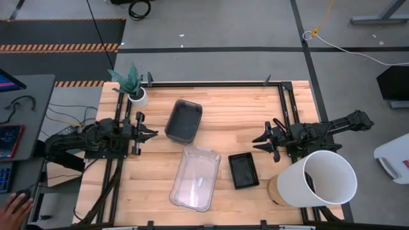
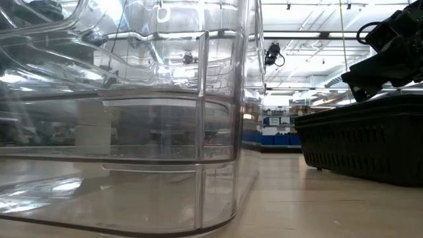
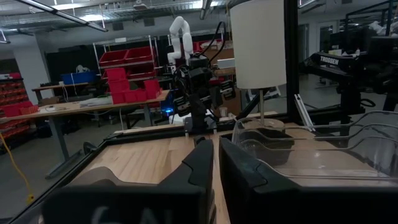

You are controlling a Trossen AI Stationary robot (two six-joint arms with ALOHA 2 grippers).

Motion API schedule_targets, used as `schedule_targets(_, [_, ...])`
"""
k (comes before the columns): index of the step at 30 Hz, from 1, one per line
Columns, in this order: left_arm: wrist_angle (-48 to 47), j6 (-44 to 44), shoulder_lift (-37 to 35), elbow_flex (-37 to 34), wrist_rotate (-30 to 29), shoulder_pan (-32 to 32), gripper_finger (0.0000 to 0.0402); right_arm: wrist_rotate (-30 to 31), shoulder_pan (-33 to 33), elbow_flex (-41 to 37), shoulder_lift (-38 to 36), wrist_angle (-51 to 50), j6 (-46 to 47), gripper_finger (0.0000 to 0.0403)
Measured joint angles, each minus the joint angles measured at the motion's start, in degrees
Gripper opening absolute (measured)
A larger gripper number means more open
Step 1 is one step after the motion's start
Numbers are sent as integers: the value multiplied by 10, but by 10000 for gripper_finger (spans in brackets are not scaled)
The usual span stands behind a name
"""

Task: Stack baskets by color
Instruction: Return to Home Position

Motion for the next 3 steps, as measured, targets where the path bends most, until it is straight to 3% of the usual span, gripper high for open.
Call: schedule_targets(3, [0,0,0,0,0,0,31,0,0,0,0,0,0,118])
